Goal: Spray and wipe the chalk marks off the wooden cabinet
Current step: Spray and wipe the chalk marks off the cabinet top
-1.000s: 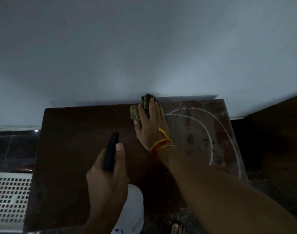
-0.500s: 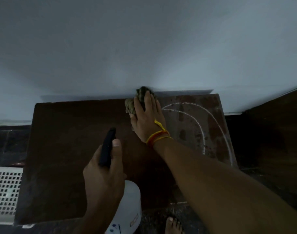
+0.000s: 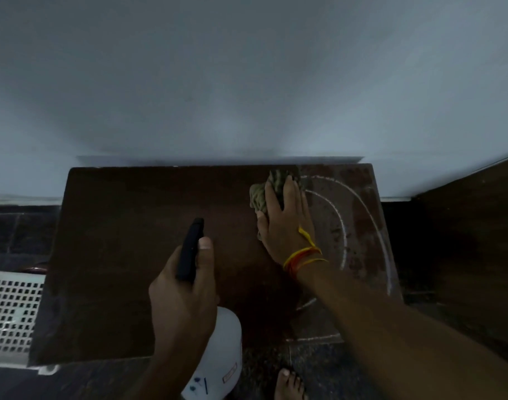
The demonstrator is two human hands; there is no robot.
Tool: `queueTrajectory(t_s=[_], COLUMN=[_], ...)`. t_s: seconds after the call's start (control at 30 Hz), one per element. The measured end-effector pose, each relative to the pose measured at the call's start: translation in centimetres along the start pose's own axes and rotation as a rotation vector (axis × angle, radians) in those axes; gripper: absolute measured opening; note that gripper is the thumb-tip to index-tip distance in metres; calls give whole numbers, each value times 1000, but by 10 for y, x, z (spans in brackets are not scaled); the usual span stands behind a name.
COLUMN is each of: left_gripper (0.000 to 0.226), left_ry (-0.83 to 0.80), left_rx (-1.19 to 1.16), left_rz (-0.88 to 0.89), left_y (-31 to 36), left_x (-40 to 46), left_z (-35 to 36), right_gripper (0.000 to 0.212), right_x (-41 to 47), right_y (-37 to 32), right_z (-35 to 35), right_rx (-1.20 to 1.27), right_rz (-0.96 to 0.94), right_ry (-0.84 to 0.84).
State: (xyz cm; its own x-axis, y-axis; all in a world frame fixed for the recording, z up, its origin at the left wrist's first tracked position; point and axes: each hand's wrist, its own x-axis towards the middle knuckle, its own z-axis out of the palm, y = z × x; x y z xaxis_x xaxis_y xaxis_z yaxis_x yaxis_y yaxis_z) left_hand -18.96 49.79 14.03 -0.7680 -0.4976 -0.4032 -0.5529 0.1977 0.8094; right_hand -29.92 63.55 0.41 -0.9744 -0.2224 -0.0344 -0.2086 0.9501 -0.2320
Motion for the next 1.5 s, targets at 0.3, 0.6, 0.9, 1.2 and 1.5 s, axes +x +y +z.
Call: queueTrajectory(t_s=[0.3, 0.6, 0.9, 1.2, 1.5], left_gripper=[34, 28, 30, 22, 23], left_ry=[-21, -33, -30, -29, -18], left_rx=[-4, -18, -17, -52, -52], left_rz=[13, 54, 76, 97, 140], left_y=[-2, 6, -6, 0, -3], left_x=[-8, -17, -29, -40, -55], left_z=[10, 15, 17, 20, 20], right_gripper=[59, 64, 62, 64, 62], right_x=[46, -11, -15, -66, -121], right_y=[19, 22, 23, 21, 15], right_z=[-2, -10, -4, -6, -2], right_rx=[-27, -35, -15, -10, 18], right_rz=[-45, -85, -52, -96, -54], right_ry=[-7, -72, -18, -66, -64])
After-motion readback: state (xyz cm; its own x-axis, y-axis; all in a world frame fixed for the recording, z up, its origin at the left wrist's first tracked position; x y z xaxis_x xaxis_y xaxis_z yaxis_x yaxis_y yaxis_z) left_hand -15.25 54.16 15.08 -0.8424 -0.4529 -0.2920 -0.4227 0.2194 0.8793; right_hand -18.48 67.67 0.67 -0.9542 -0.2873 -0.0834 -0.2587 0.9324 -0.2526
